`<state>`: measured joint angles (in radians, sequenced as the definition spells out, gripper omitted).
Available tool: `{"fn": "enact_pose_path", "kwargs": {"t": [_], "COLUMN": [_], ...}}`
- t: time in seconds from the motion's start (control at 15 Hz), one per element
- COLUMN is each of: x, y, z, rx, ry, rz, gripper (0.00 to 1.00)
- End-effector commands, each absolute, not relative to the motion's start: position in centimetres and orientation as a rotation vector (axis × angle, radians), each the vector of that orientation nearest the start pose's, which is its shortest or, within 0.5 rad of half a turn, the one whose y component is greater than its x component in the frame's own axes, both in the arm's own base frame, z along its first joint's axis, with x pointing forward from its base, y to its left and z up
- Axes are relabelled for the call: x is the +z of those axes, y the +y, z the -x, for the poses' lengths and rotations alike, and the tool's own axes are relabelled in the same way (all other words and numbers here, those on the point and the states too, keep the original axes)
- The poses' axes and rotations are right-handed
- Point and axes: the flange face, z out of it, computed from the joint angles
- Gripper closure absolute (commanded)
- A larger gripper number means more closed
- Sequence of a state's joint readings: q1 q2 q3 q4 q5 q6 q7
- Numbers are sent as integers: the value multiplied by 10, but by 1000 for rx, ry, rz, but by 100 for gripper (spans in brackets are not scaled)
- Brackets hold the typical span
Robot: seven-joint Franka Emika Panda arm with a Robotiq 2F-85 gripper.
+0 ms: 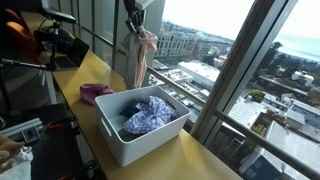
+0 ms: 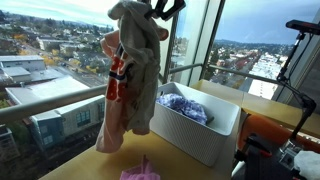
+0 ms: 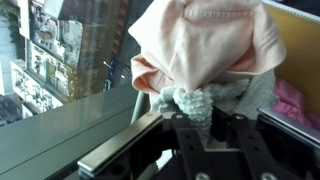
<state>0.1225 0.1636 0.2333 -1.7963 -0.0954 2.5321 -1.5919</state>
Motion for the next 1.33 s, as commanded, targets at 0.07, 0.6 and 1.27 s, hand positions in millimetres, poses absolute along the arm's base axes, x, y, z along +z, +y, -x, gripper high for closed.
{"fn": "enact_pose_path", "kwargs": {"t": [0.07,0.6,1.27], "x": [612,700,499], "y": [162,69,6], "z": [-596,-563,-549], "rx": [657,687,483], "ry": [2103,1873,1929], "rz": [-1483,-1549,-1815], "gripper": [95,95,95]}}
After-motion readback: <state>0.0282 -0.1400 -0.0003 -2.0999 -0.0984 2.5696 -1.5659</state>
